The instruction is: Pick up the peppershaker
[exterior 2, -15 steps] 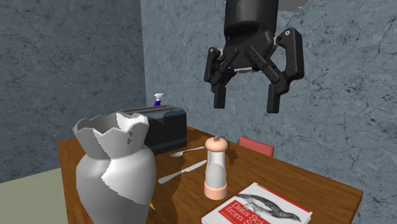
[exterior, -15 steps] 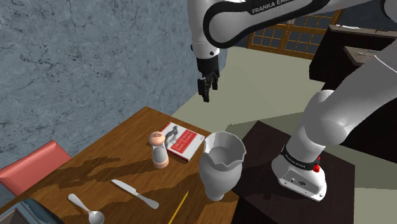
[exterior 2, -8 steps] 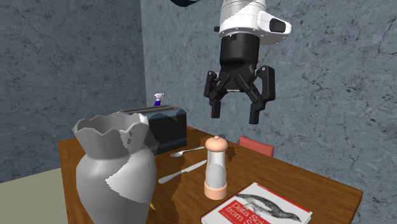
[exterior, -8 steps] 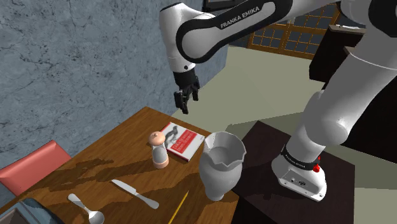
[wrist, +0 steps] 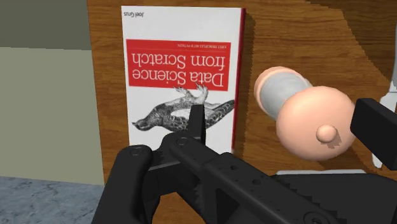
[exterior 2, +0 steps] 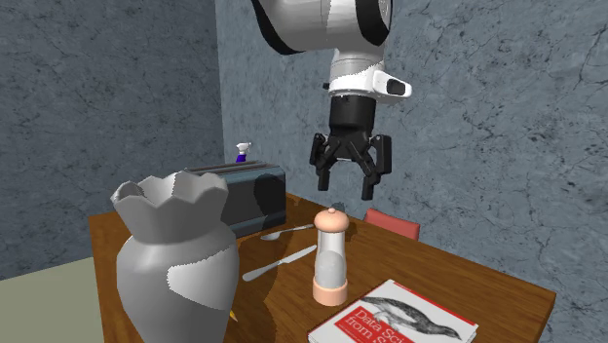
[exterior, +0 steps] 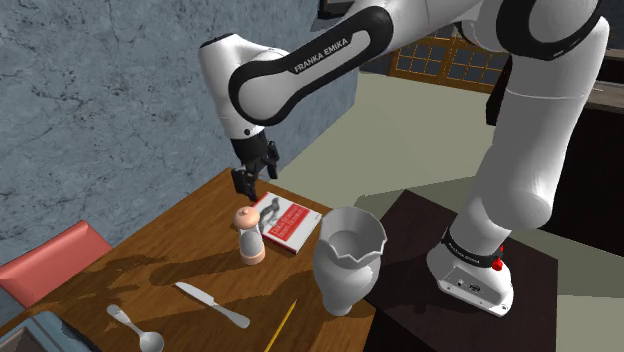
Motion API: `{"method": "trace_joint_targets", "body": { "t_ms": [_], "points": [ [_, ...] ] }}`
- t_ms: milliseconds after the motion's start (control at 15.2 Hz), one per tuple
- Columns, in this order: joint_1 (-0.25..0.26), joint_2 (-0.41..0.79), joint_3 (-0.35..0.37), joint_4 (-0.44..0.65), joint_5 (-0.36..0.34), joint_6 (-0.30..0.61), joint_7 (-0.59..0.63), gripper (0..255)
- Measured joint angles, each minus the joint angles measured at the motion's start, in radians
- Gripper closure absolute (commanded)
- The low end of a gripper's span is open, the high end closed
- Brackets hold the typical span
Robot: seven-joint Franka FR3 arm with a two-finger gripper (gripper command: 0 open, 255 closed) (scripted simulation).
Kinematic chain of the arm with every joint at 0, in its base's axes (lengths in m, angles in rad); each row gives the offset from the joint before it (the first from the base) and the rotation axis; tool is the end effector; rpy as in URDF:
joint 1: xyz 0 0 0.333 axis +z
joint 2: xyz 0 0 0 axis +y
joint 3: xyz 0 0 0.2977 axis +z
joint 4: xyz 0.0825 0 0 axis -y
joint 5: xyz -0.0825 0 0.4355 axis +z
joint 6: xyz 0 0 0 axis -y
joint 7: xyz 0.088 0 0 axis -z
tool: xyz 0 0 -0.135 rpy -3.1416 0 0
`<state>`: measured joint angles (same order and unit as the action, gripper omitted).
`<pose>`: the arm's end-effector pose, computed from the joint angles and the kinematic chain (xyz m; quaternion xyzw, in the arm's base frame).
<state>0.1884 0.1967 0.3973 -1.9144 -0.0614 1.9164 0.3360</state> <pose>0.5179 0.3329 0.3151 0.9865 0.1368 -0.0843 0.0305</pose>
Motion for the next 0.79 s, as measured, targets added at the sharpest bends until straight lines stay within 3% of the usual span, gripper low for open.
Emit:
{"method": "trace_joint_targets", "body": {
  "t_ms": [330, 792],
  "points": [
    [0.067, 0.203, 0.005, 0.195, -0.060, -0.009, 0.072, 0],
    [0.083, 0.271, -0.004, 0.195, -0.083, 0.054, 0.089, 0]
  ]
}}
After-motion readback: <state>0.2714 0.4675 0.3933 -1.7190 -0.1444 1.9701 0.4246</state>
